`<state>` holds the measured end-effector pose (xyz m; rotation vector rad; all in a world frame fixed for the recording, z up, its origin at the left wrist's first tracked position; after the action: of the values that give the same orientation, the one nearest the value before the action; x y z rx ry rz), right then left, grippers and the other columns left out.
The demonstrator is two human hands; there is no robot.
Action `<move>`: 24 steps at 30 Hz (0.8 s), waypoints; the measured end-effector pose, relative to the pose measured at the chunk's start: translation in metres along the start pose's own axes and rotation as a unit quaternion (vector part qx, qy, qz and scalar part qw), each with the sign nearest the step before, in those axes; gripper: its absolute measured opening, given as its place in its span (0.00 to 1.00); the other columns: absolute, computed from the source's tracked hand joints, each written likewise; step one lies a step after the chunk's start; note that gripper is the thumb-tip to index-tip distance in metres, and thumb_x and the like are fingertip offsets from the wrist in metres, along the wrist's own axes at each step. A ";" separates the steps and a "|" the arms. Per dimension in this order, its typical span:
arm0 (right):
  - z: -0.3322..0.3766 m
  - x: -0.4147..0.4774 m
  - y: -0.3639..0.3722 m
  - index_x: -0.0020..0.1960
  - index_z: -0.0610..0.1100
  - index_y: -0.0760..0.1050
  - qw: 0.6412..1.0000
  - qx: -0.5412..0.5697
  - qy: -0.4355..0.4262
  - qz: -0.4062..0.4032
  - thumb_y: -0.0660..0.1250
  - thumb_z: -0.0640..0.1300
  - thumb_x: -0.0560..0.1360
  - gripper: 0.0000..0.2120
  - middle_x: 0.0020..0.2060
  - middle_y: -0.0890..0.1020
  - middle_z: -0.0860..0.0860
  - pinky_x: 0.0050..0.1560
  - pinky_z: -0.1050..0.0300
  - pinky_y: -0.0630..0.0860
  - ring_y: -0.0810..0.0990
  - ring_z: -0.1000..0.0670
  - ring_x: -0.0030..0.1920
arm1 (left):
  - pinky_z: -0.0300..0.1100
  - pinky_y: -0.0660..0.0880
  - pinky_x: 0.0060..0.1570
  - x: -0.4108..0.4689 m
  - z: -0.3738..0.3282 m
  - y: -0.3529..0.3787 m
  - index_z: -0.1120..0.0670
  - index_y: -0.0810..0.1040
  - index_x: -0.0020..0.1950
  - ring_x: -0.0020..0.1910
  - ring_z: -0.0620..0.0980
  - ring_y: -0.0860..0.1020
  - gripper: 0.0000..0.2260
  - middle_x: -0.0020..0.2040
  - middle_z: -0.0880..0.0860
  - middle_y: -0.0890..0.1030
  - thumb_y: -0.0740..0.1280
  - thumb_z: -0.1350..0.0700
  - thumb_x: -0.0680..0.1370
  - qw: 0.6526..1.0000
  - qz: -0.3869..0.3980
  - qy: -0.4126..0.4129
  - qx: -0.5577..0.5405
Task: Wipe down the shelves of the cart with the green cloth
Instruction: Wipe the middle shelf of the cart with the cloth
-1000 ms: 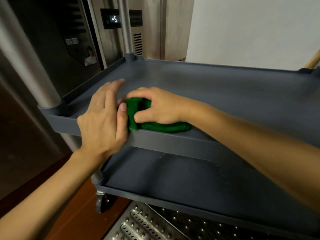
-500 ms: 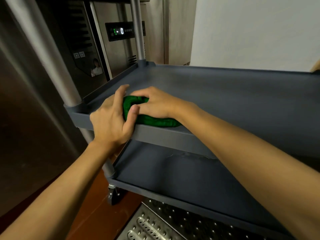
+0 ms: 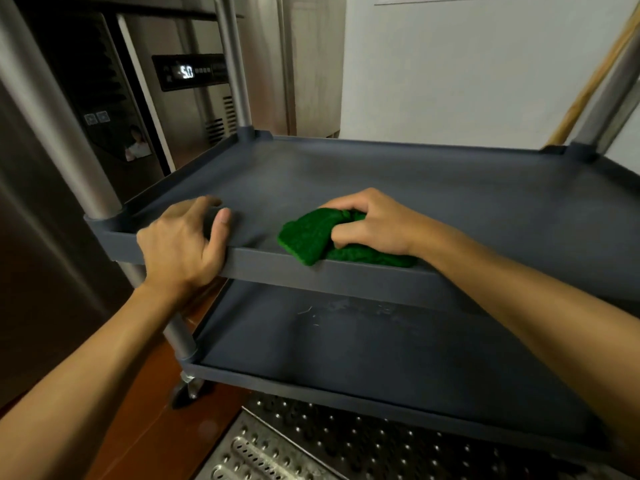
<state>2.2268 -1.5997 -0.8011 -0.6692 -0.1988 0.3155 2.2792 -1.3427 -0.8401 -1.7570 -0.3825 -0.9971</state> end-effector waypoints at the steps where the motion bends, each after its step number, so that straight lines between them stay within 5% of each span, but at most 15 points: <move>1: -0.005 -0.009 -0.007 0.52 0.48 0.84 1.000 -0.001 0.006 -0.008 0.68 0.44 0.65 0.16 0.41 0.83 0.43 0.45 0.57 0.73 0.78 0.54 0.39 | 0.49 0.71 0.35 0.001 0.000 0.001 0.53 0.80 0.57 0.46 0.58 0.81 0.34 0.49 0.57 0.84 0.42 0.33 0.81 1.000 0.000 0.005 0.002; 11: -0.035 -0.076 -0.044 0.51 0.58 0.83 0.989 0.032 -0.013 -0.145 0.70 0.32 0.71 0.21 0.44 0.86 0.55 0.49 0.69 0.73 0.80 0.62 0.44 | 0.53 0.71 0.35 -0.001 0.000 0.004 0.54 0.74 0.41 0.35 0.59 0.75 0.28 0.35 0.56 0.76 0.43 0.38 0.83 1.000 0.010 -0.005 0.023; 13: -0.031 -0.076 -0.043 0.51 0.57 0.82 0.985 0.036 -0.020 -0.168 0.71 0.32 0.71 0.21 0.41 0.85 0.63 0.47 0.74 0.72 0.80 0.66 0.43 | 0.55 0.73 0.45 -0.001 -0.003 0.003 0.55 0.75 0.46 0.42 0.61 0.77 0.28 0.41 0.59 0.79 0.43 0.39 0.84 0.999 0.026 -0.010 0.026; 15: -0.029 -0.077 -0.046 0.52 0.56 0.82 0.977 0.043 -0.031 -0.208 0.73 0.33 0.71 0.19 0.41 0.85 0.65 0.49 0.72 0.74 0.81 0.67 0.45 | 0.57 0.70 0.60 -0.004 -0.006 0.000 0.55 0.76 0.60 0.58 0.62 0.77 0.26 0.57 0.61 0.80 0.45 0.40 0.84 0.998 0.040 -0.036 0.009; 19: -0.017 -0.088 -0.054 0.55 0.52 0.81 0.934 0.083 -0.080 -0.338 0.72 0.34 0.73 0.17 0.41 0.84 0.66 0.49 0.69 0.76 0.81 0.66 0.46 | 0.54 0.66 0.70 -0.028 -0.050 -0.025 0.58 0.71 0.70 0.70 0.57 0.71 0.22 0.68 0.59 0.74 0.52 0.45 0.85 0.991 -0.010 -0.044 -0.126; 24: 0.029 -0.116 -0.050 0.57 0.45 0.80 0.871 0.221 -0.173 -0.403 0.68 0.34 0.75 0.13 0.45 0.85 0.58 0.50 0.62 0.78 0.83 0.57 0.50 | 0.37 0.71 0.61 -0.064 -0.137 -0.053 0.50 0.75 0.65 0.61 0.40 0.77 0.19 0.61 0.46 0.80 0.55 0.42 0.81 0.907 0.025 -0.155 -0.390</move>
<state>2.1212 -1.6600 -0.7562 -0.0272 -0.7032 -0.3314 2.1443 -1.4297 -0.8395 -2.6554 -0.1256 -0.8872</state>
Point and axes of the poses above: each hand's wrist, its own x-axis towards the middle knuckle, its own y-axis out of the palm, z = x × y, the point moved 4 cm from there along x, towards the middle knuckle
